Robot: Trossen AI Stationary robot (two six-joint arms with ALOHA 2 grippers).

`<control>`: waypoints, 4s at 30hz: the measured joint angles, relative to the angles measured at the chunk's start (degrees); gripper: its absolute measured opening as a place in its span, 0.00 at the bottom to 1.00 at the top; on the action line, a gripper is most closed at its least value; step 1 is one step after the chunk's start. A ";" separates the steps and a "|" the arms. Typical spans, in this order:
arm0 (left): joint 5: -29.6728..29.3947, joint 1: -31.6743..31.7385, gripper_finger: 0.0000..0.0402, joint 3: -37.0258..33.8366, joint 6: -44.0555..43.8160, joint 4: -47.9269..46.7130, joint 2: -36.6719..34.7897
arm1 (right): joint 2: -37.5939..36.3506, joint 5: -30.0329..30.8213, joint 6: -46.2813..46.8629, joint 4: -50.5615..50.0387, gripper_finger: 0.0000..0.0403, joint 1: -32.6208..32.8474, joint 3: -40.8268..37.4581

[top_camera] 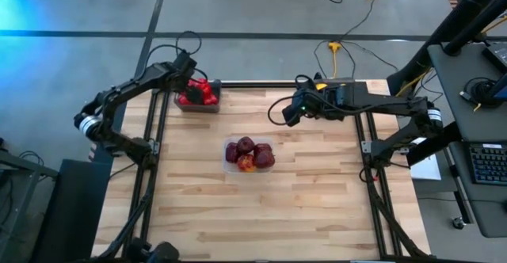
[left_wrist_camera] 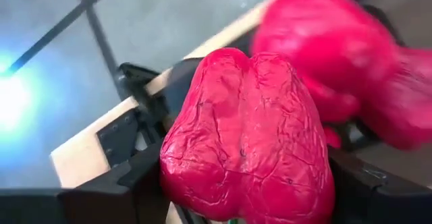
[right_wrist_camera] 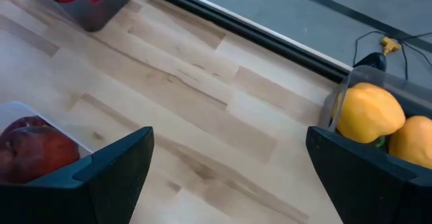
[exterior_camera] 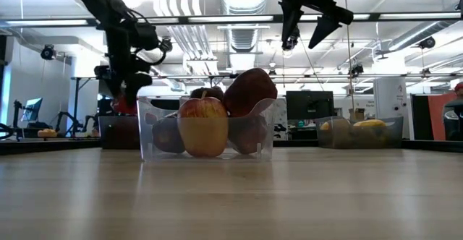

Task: Sort produce into baskets
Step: Put the red bell pepper into the left black bin, then return to Home Position

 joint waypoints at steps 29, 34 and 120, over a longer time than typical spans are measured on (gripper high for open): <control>-4.83 2.34 0.90 -0.03 -7.84 2.38 3.86 | 0.07 -0.22 2.47 -0.04 0.94 4.54 -0.01; -4.34 2.30 0.91 -0.03 -7.84 2.40 0.47 | 0.07 -0.24 2.91 -0.04 0.94 4.54 -0.01; 62.73 -14.99 0.91 -31.76 -0.28 68.39 -31.18 | -77.23 -25.27 -41.60 67.99 0.40 9.76 -82.44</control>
